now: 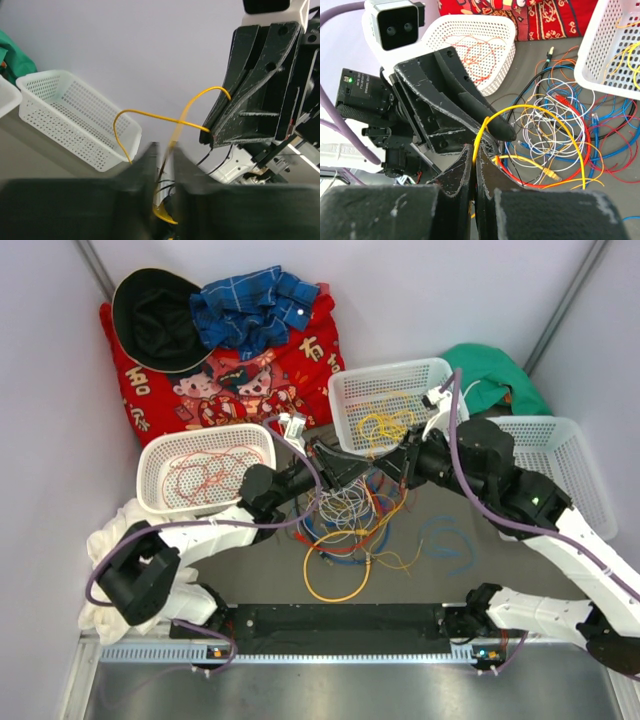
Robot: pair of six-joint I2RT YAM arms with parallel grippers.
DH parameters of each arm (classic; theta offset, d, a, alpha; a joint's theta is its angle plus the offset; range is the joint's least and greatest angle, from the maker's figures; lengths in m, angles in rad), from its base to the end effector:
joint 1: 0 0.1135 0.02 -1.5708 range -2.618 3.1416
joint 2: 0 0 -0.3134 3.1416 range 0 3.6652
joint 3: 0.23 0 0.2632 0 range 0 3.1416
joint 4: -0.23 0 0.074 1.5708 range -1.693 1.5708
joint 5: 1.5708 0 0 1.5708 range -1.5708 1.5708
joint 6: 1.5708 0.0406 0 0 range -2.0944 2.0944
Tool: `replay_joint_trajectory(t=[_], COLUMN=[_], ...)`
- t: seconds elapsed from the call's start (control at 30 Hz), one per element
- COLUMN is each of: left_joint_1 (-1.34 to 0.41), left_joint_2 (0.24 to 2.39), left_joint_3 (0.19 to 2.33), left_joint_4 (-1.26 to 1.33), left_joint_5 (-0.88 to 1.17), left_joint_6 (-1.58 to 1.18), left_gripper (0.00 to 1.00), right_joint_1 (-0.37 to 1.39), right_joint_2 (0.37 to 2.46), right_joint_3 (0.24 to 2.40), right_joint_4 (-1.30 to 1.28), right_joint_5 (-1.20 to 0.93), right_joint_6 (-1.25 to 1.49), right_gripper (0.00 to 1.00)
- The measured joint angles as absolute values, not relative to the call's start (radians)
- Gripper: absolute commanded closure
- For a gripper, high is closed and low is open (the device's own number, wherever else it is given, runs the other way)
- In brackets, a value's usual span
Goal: Untangle the cables
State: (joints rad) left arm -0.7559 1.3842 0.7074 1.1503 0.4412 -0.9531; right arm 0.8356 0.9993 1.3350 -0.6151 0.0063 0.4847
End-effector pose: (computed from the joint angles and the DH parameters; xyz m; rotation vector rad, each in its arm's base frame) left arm 0.2048 -0.2169 0.3582 0.3339 1.2915 -1.7297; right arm 0.1228 0.1354 0.4866 -0.3360 1.9221 0.8967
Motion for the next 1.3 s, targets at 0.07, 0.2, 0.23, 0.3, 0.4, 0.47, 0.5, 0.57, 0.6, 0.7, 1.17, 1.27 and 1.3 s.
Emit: replay_joint_trajectory(t=[0.07, 0.2, 0.23, 0.3, 0.4, 0.47, 0.5, 0.57, 0.6, 0.7, 1.17, 1.27, 1.3], left_joint_1=[-0.757, -0.757, -0.757, -0.759, -0.759, -0.759, -0.759, -0.759, -0.759, -0.759, -0.759, -0.759, -0.759], left_joint_2=[1.384, 1.362, 1.345, 1.287, 1.192, 1.139, 1.119, 1.089, 1.079, 1.067, 1.141, 1.142, 1.142], left_joint_3=[0.707, 0.707, 0.707, 0.709, 0.748, 0.822, 0.862, 0.932, 0.958, 1.044, 1.24, 1.245, 1.246], left_joint_4=[1.154, 1.127, 1.1, 1.011, 0.826, 0.676, 0.621, 0.531, 0.498, 0.402, 0.21, 0.207, 0.207], left_joint_5=[0.448, 0.445, 0.439, 0.41, 0.356, 0.308, 0.288, 0.246, 0.234, 0.204, 0.194, 0.197, 0.197], left_joint_6=[-0.958, -0.937, -0.926, -0.889, -0.822, -0.757, -0.727, -0.675, -0.656, -0.603, -0.551, -0.551, -0.552], left_gripper=[1.0, 1.0, 1.0, 1.0, 1.0, 1.0, 1.0, 1.0, 1.0, 1.0, 1.0, 1.0, 1.0], right_joint_1=[0.836, 0.836, 0.836, 0.836, 0.836, 0.836, 0.836, 0.836, 0.836, 0.836, 0.836, 0.836, 0.836], right_joint_2=[0.995, 0.977, 0.97, 0.949, 0.921, 0.907, 0.898, 0.879, 0.87, 0.849, 0.92, 0.954, 0.963], right_joint_3=[1.335, 1.334, 1.331, 1.317, 1.301, 1.289, 1.282, 1.264, 1.256, 1.23, 1.071, 1.032, 1.021], right_joint_4=[-0.616, -0.617, -0.616, -0.619, -0.633, -0.642, -0.647, -0.658, -0.66, -0.658, -0.473, -0.39, -0.369], right_joint_5=[0.007, 0.014, 0.019, 0.03, 0.049, 0.063, 0.07, 0.085, 0.093, 0.112, 0.16, 0.208, 0.219], right_joint_6=[0.485, 0.487, 0.488, 0.485, 0.475, 0.471, 0.467, 0.463, 0.458, 0.443, 0.339, 0.312, 0.305], right_gripper=[1.0, 0.71, 0.57, 0.31, 0.21, 0.2, 0.2, 0.2, 0.2, 0.22, 0.25, 0.26, 0.26])
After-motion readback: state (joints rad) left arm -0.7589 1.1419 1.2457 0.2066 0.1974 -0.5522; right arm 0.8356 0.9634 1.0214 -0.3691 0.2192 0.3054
